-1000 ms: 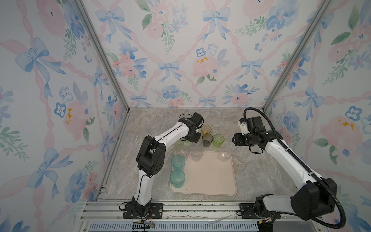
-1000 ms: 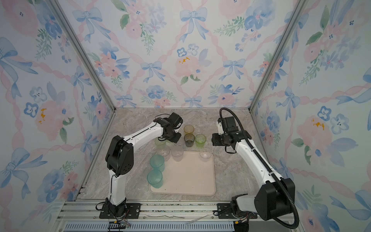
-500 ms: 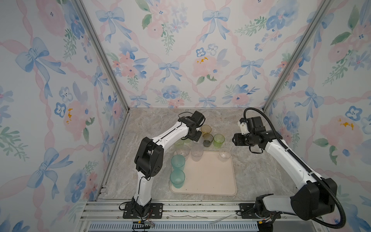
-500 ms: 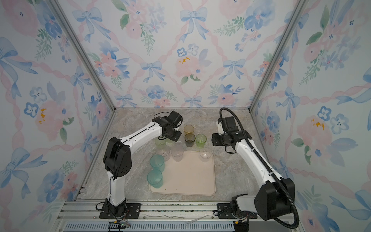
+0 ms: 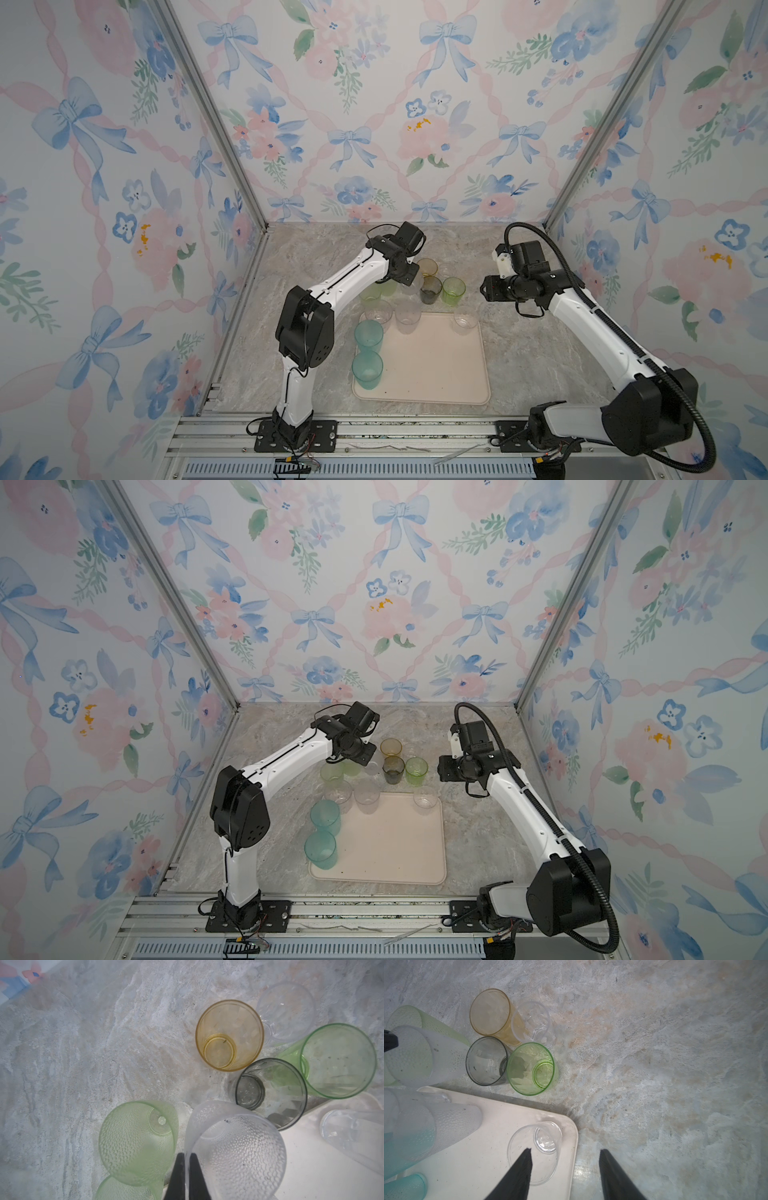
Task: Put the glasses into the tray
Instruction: 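Lift the frosted clear cup up from the cluster with the left gripper, then carry the frosted clear cup with the left gripper over the tray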
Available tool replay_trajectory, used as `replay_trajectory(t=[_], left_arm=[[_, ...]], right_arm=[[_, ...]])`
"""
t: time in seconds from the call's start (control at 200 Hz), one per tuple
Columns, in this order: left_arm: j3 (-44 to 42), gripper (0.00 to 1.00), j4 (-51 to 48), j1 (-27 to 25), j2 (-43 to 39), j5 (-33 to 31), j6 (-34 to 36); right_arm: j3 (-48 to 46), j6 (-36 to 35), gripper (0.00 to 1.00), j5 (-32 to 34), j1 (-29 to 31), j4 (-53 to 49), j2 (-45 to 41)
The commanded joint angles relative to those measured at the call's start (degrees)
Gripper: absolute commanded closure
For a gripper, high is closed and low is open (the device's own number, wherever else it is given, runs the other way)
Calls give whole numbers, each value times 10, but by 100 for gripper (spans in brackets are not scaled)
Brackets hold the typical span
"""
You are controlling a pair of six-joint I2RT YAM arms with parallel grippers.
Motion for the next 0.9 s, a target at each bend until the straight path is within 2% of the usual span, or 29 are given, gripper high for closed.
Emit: replay_trajectory(t=[0.0,0.33,0.895], left_arm=[[18,100,-4,-6,-31,3,11],[30,100,-4,-12,-67,-2,22],[-1,100,-5,-66,-100,109,58]], right_arm=[[-9,-7,45,-4,-8,3,-4],[-9,-7,45,0,-8,5,-4],[-11,3,45,2,-31,13,-30]])
